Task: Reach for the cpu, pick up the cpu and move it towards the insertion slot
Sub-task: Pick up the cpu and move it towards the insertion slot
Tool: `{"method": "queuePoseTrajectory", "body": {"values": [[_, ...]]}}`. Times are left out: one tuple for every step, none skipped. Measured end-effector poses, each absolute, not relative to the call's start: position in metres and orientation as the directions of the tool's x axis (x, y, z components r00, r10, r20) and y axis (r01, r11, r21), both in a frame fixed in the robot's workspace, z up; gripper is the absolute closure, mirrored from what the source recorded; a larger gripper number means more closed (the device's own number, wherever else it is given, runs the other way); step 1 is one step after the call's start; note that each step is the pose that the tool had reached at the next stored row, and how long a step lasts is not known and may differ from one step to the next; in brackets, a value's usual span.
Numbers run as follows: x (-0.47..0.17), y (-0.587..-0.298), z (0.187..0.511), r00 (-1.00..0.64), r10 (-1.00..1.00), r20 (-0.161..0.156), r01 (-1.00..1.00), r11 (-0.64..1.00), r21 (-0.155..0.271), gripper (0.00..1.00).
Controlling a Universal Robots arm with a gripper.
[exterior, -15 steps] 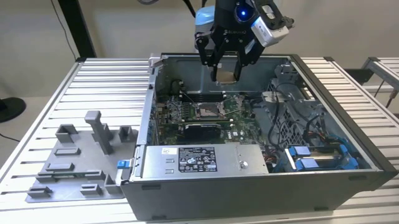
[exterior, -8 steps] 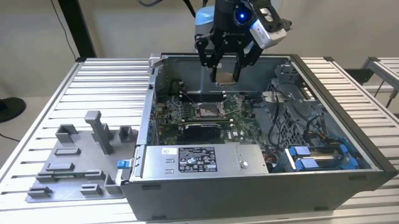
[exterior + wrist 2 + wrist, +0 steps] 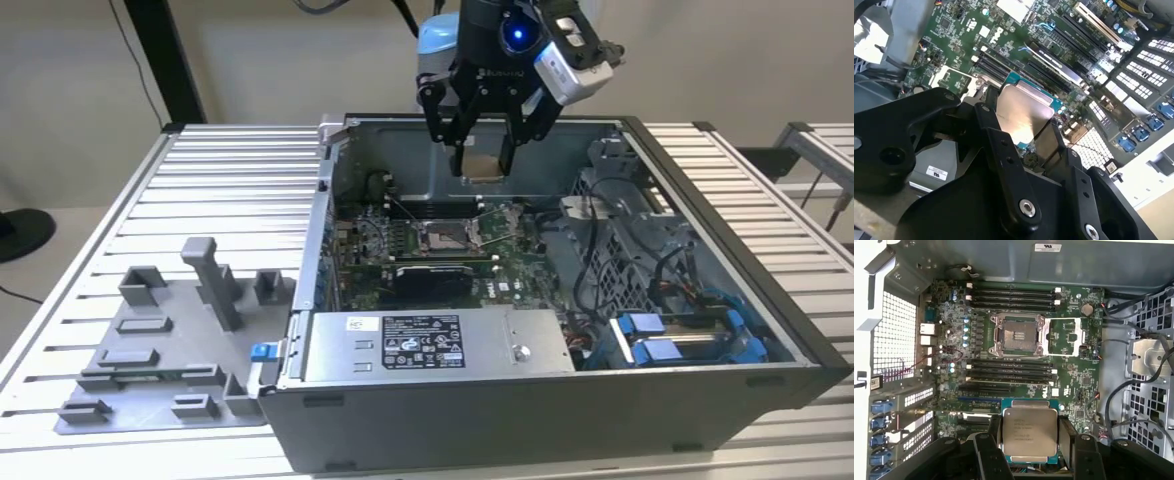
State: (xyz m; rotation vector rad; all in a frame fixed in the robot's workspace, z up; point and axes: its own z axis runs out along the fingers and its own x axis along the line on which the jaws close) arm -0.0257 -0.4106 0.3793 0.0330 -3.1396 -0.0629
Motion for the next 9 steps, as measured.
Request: {"method": "queuePoseTrajectory", "body": {"values": [[-0.0257, -0.4106, 0.3793, -1.000, -0.021, 0.001, -0.021, 0.999, 0.040, 1.00], [-0.0257, -0.4106, 0.3793, -1.000, -0.021, 0.001, -0.021, 0.999, 0.040, 1.00], [-0.0257, -0.4106, 0.3793, -1.000, -0.021, 0.001, -0.021, 0.999, 0.040, 1.00], [-0.0257, -0.4106, 0.3793, -1.000, -0.021, 0.001, -0.021, 0.999, 0.040, 1.00], [-0.0257, -0.4100, 0.3790, -1.000, -0.021, 0.001, -0.021, 0.999, 0.040, 1.00], [-0.0258, -0.4088, 0.3790, -1.000, -0.021, 0.001, -0.021, 0.999, 0.040, 1.00], [-0.0257, -0.4077, 0.3789, -1.000, -0.021, 0.001, -0.021, 0.999, 0.040, 1.00], [-0.0257, -0.4059, 0.3784, -1.000, -0.021, 0.001, -0.021, 0.999, 0.040, 1.00], [-0.0258, -0.4030, 0.3777, -1.000, -0.021, 0.001, -0.021, 0.999, 0.040, 1.00]]}}
